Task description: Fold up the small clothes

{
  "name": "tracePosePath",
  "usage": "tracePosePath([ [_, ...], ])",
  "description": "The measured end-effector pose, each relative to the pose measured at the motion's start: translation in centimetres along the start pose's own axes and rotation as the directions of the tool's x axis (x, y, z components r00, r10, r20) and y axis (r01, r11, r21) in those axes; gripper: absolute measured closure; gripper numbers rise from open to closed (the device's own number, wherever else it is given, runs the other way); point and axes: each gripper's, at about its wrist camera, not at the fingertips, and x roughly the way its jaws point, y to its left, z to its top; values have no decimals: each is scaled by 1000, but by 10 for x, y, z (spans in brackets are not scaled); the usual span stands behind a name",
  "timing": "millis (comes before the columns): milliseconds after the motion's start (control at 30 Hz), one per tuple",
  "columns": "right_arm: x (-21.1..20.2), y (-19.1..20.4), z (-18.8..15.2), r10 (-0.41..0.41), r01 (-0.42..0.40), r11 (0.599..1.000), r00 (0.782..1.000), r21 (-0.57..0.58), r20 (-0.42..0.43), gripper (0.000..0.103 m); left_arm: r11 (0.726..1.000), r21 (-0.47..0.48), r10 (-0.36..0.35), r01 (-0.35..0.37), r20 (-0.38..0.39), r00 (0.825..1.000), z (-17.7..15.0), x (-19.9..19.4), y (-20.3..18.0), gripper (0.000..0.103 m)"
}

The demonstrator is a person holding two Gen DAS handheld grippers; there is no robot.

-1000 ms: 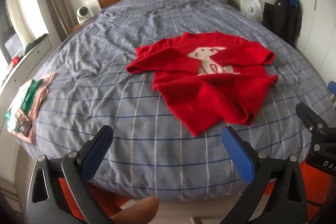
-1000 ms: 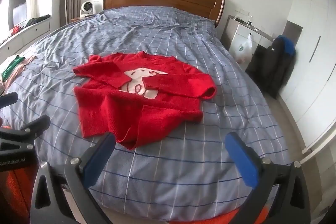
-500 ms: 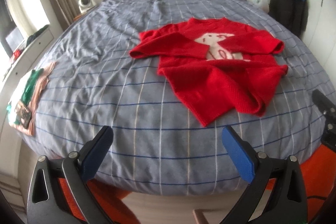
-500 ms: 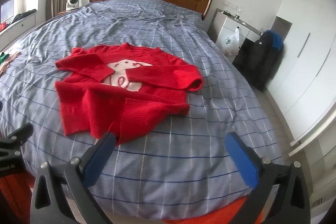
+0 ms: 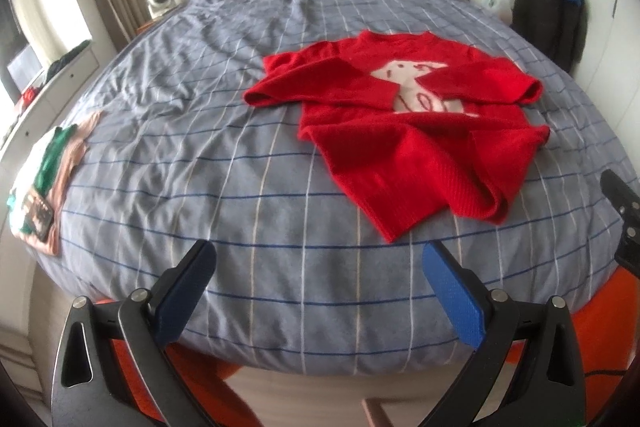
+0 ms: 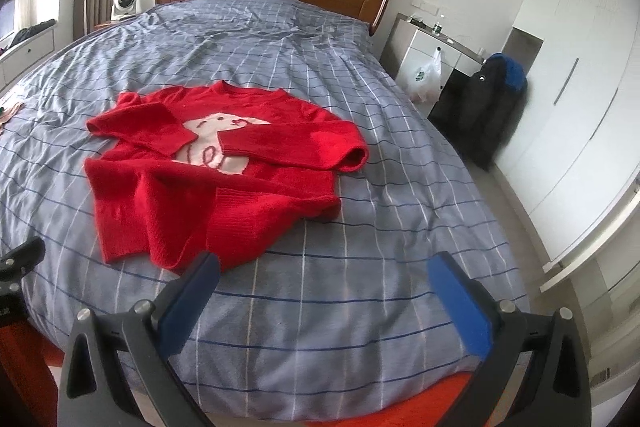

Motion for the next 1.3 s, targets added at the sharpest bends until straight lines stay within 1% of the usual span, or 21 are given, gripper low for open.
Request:
tracePosePath([
  [367, 2, -3, 0, 0, 0, 1000, 1000, 1, -8, 0, 1000, -19, -13, 13, -11, 1000, -2, 5, 1, 0],
  [400, 3, -3, 0, 0, 0, 1000, 1000, 2, -8, 0, 1000, -22, -15, 15, -13, 1000, -5, 3, 6, 0],
  [733, 2, -3, 0, -2, 2, 1000, 1000, 2, -9, 0, 999, -20, -30, 30, -20, 999, -7, 1, 2, 0],
  [900, 3, -4, 0, -4, 4, 1000, 1000, 1, -9, 0, 1000, -15, -18, 18, -7, 1000, -5, 0, 1, 0],
  [1300, 3, -5, -2, -5, 5, 1000, 1000, 1, -8, 0, 1000, -5, 3, -3, -5, 1000, -1, -3, -1, 0],
])
